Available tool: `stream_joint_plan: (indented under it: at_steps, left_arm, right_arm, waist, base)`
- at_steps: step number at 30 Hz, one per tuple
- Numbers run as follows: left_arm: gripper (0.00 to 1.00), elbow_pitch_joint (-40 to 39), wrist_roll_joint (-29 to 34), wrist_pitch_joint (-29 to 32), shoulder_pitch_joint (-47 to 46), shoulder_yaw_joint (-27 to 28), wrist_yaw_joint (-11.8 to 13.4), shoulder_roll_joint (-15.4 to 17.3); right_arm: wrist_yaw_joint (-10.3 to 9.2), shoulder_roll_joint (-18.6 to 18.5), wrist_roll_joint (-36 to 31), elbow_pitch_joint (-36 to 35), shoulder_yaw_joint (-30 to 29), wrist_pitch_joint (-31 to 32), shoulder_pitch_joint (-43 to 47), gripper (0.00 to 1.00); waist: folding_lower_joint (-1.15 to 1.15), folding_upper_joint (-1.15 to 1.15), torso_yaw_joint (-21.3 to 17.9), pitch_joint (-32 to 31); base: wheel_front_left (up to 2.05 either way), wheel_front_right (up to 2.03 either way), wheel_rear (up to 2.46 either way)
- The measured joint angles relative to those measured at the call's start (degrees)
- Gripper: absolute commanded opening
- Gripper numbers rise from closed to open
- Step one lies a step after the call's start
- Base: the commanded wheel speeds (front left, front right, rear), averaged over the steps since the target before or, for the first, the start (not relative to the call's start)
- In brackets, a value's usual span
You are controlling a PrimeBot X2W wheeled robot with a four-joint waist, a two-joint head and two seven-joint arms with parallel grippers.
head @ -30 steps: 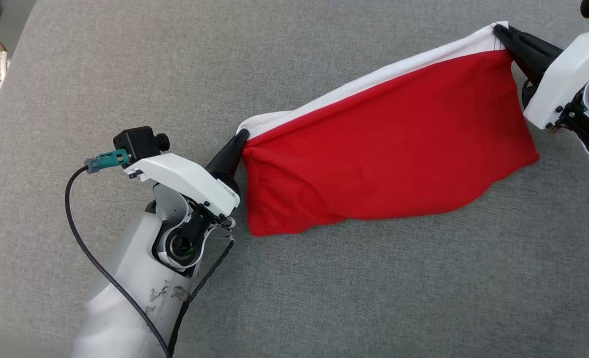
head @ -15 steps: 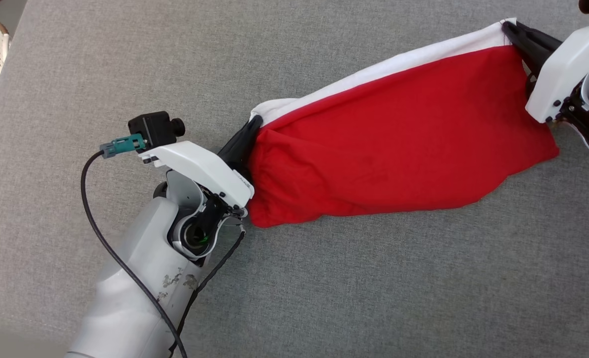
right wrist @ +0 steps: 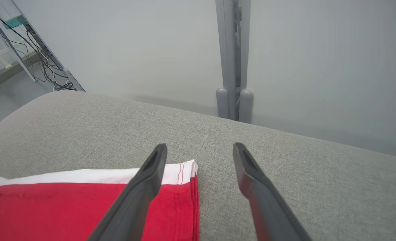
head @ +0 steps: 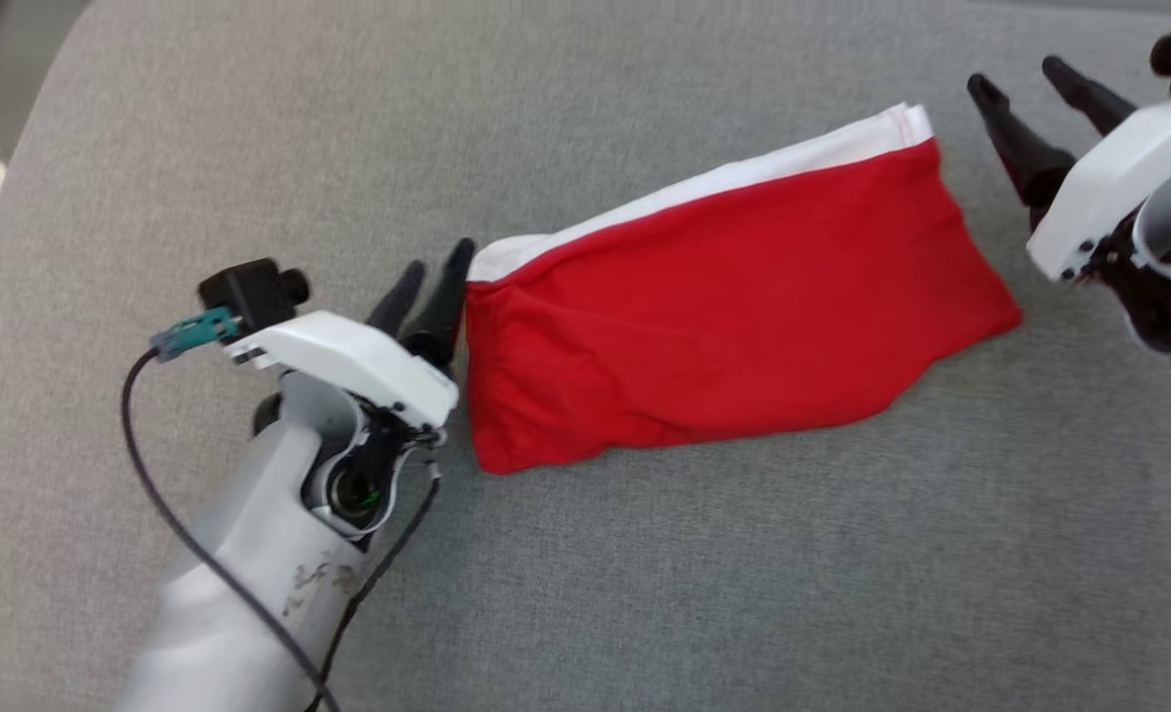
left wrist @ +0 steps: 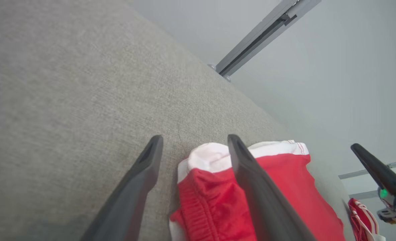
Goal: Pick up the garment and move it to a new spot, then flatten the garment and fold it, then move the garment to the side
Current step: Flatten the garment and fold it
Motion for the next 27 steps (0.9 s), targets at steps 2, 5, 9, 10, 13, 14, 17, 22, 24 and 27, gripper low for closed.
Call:
stream_joint_plan:
  at_steps: [2, 5, 9, 10, 13, 14, 17, 22, 24, 27]
  left_arm:
    - [1.0, -0.15, 1.67, -2.42, 0.9, -0.08, 0.29, 1.63]
    - [1.0, -1.24, 5.64, -6.83, 2.52, -1.03, 1.43, 4.21]
    - [1.0, -4.21, 10.2, -11.15, 5.59, -1.74, 4.5, 7.33]
    - [1.0, -5.2, 11.52, -11.9, 6.47, -1.65, 5.44, 8.24]
    - [1.0, -9.34, 14.38, -13.03, 9.16, -0.77, 8.09, 9.64]
    - [1.0, -10.83, 15.89, -13.28, 10.25, -0.68, 9.06, 9.94]
    - [1.0, -15.21, 19.89, -13.48, 13.86, 0.55, 11.76, 11.0]
    - [1.0, -22.4, 25.74, -13.55, 22.53, 5.72, 13.82, 10.11]
    - [1.0, -24.68, 27.86, -13.55, 26.14, 8.39, 14.04, 8.88]
    - [1.0, -27.72, 31.74, -13.55, 31.25, 12.41, 13.94, 6.86]
  right_arm:
    - [0.0, 0.46, -0.04, -0.21, 0.44, -2.72, 1.49, 1.0]
    - [0.01, 1.19, -1.89, -1.07, 1.14, -5.7, 2.97, 1.0]
    - [0.0, 2.5, -4.16, -3.22, -2.19, -6.71, 5.41, 1.0]
    - [0.0, 2.99, -5.21, -4.59, -4.67, -6.76, 5.96, 1.0]
    - [0.0, 3.8, -10.9, -8.66, -12.62, -6.97, 8.86, 1.0]
    - [0.0, 3.94, -13.34, -10.07, -15.48, -7.0, 10.75, 1.0]
    - [0.0, 4.99, -22.02, -14.52, -24.24, -7.11, 16.55, 1.0]
    - [0.0, 10.53, -35.32, -22.93, -36.61, -7.12, 28.96, 1.0]
    - [0.0, 13.05, -39.21, -25.7, -40.3, -7.12, 33.73, 1.0]
    - [0.0, 16.92, -43.65, -29.29, -44.69, -7.13, 40.15, 1.0]
  waist:
    - [0.0, 0.0, -0.75, -1.88]
    - [0.0, 0.0, -2.18, -4.96]
    - [0.0, 0.0, -4.76, -9.04]
    - [0.0, 0.0, -5.65, -9.82]
    - [0.0, 0.0, -8.3, -12.09]
    - [0.0, 0.0, -9.14, -12.83]
    - [0.0, 0.0, -11.32, -14.93]
    - [0.0, 0.0, -14.55, -17.87]
    - [0.0, 0.0, -15.6, -18.93]
    - [0.0, 0.0, -17.02, -20.3]
  base:
    - [0.0, 0.0, 0.0]
    - [0.0, 0.0, 0.0]
    - [0.0, 0.0, 0.0]
    - [0.0, 0.0, 0.0]
    - [0.0, 0.0, 0.0]
    - [0.0, 0.0, 0.0]
    - [0.0, 0.0, 0.0]
    - [0.0, 0.0, 0.0]
    - [0.0, 0.0, 0.0]
    - [0.0, 0.0, 0.0]
